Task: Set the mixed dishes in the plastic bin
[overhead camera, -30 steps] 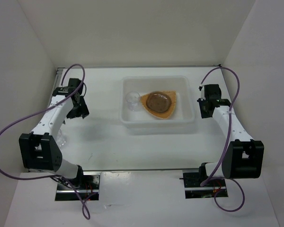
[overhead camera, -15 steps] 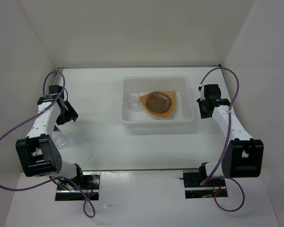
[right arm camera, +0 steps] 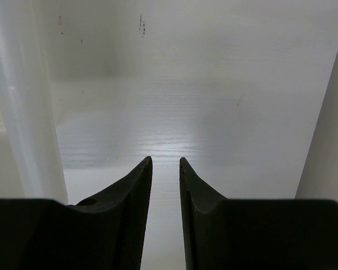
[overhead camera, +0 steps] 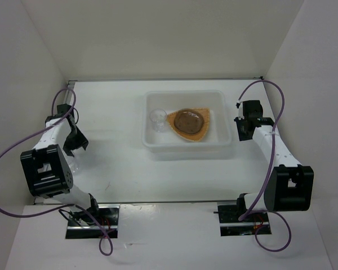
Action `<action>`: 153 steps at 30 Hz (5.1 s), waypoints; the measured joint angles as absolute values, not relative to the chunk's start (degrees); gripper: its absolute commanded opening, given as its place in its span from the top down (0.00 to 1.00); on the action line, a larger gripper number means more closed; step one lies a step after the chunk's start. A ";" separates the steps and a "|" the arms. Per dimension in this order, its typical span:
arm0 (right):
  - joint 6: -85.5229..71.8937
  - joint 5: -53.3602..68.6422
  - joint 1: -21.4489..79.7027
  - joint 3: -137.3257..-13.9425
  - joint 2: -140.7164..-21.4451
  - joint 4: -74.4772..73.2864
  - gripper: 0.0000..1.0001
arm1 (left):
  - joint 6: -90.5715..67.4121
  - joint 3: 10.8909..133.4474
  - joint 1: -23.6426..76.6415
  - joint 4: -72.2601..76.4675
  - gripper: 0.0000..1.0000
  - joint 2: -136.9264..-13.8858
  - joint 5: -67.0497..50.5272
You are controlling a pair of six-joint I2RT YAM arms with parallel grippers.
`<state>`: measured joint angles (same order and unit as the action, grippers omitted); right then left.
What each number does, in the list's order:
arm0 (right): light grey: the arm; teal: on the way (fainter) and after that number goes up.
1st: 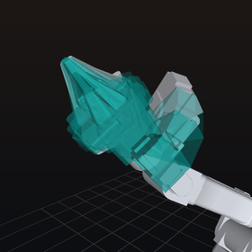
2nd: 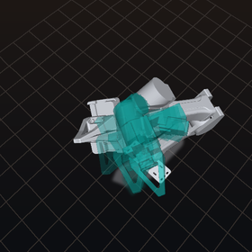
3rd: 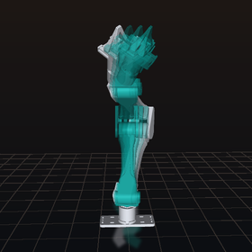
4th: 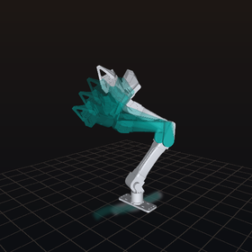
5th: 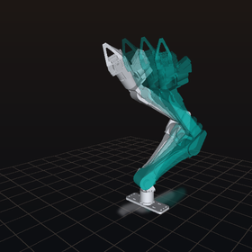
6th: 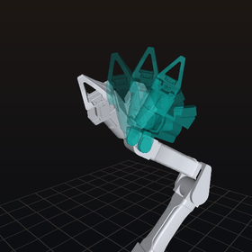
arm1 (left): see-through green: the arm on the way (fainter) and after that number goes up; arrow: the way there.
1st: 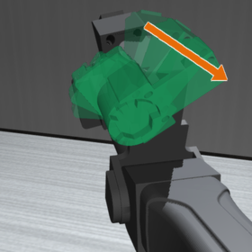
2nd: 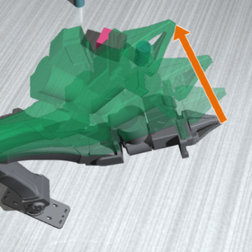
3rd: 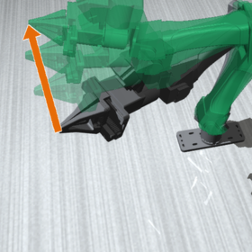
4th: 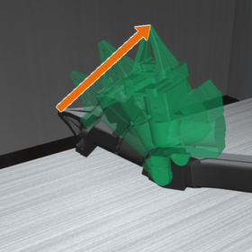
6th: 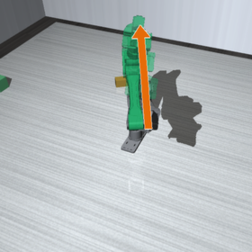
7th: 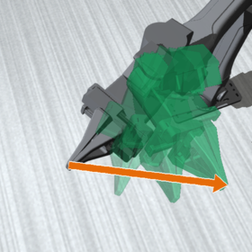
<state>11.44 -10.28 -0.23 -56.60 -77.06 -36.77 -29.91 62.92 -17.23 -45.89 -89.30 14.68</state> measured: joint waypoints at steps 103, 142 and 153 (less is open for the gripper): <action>21.02 9.89 2.15 -75.11 -77.41 -42.61 0.13 | -25.28 137.47 26.17 -65.76 0.00 -132.31 6.85; 40.42 32.16 25.89 -97.93 -118.54 -28.27 0.10 | -33.41 81.71 8.54 -49.78 0.00 -99.46 -0.69; 43.22 32.45 25.69 -97.95 -122.30 -27.38 0.10 | -35.27 80.12 8.54 -49.45 0.00 -99.46 -1.02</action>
